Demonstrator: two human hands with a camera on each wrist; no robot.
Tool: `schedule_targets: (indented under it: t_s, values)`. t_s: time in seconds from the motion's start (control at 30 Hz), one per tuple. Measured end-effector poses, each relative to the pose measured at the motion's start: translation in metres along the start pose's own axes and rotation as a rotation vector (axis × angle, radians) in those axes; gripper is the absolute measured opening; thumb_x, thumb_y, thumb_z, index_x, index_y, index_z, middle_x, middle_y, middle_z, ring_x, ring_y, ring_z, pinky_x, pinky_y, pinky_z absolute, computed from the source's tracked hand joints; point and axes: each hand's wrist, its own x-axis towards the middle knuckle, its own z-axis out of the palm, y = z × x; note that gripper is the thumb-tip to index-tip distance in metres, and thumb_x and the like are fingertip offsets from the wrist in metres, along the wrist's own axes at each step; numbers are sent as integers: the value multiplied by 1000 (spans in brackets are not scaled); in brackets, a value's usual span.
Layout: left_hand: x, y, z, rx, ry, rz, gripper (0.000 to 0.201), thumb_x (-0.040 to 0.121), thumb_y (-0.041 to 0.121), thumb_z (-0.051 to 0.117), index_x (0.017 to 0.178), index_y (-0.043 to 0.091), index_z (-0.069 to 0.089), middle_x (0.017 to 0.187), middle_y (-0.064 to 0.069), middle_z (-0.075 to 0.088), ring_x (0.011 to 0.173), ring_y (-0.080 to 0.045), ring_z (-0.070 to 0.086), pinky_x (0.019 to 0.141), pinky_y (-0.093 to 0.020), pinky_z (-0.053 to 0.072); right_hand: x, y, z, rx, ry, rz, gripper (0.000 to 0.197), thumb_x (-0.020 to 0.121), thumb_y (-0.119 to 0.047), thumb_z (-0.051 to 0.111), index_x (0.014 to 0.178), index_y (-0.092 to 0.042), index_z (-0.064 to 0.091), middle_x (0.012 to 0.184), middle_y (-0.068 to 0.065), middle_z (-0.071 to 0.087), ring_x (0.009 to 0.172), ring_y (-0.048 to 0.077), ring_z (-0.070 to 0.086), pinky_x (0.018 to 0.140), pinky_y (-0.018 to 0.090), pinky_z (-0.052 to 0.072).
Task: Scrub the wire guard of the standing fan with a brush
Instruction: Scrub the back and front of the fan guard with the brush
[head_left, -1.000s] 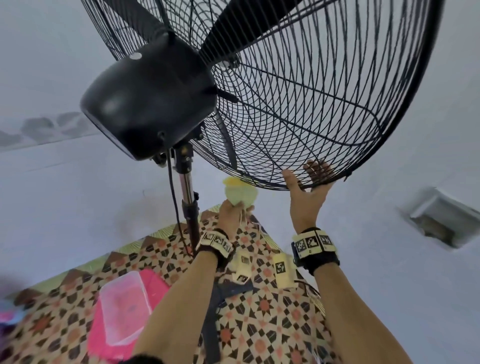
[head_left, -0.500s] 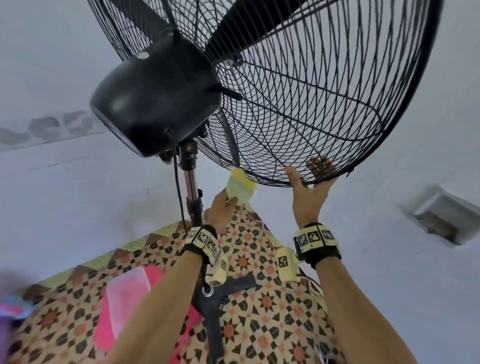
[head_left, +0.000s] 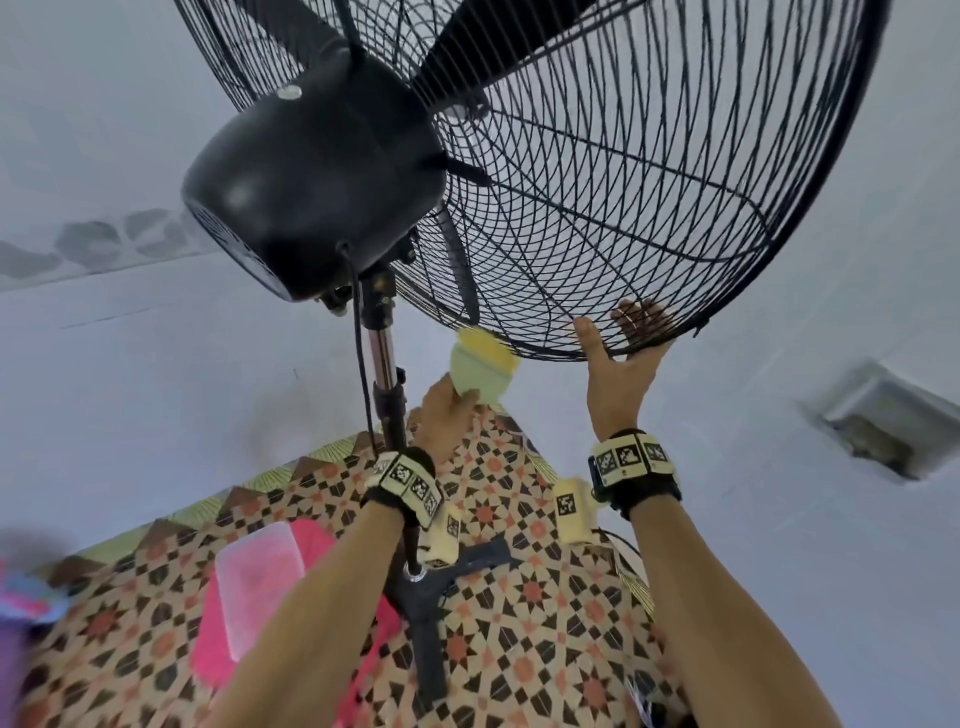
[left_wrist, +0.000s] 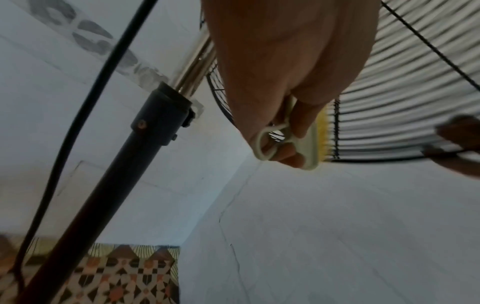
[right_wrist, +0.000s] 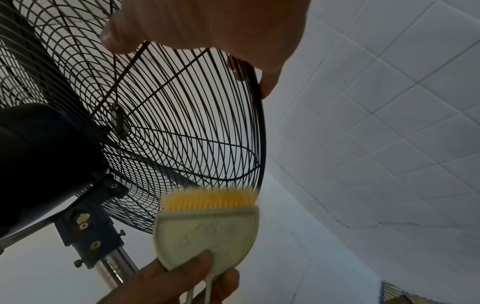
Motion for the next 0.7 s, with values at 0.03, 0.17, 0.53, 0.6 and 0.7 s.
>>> schedule_targets:
  t_s: [0.03, 0.17, 0.53, 0.6, 0.7]
  values:
    - [7, 1, -7, -25, 101, -62, 27, 105, 8, 52, 132, 13, 52, 114, -14, 72, 81, -22, 71, 63, -36, 59, 0, 1, 1, -8, 1, 1, 122, 68, -57, 87, 160, -14, 18, 145, 4, 52, 133, 14, 50, 117, 33, 38]
    - [34, 13, -20, 24, 320, -139, 39, 103, 4, 48, 141, 10, 41, 125, -14, 64, 88, -29, 73, 67, -37, 61, -1, 1, 0, -15, 5, 6, 125, 67, -60, 87, 160, -15, 18, 145, 4, 52, 134, 16, 50, 118, 39, 36]
    - [19, 27, -43, 89, 344, -50, 38, 102, 7, 60, 138, 3, 52, 113, -21, 72, 69, -20, 68, 55, -27, 55, 3, 0, -1, -28, -10, 3, 107, 69, -56, 86, 151, -32, 21, 133, -26, 49, 121, -17, 47, 105, 8, 35]
    - [27, 33, -45, 166, 431, -55, 38, 102, 14, 60, 138, 5, 57, 119, -23, 72, 91, -34, 72, 78, -44, 62, 3, -1, -1, -20, -4, 10, 113, 68, -57, 86, 155, -28, 21, 133, -26, 49, 123, -12, 48, 106, 9, 34]
    - [18, 44, -30, 243, 388, 25, 34, 104, 12, 58, 136, 2, 59, 128, -20, 69, 109, -33, 69, 90, -40, 59, 0, -1, -2, -4, 3, 26, 122, 66, -60, 86, 159, -20, 18, 134, -25, 48, 127, 3, 48, 102, 2, 33]
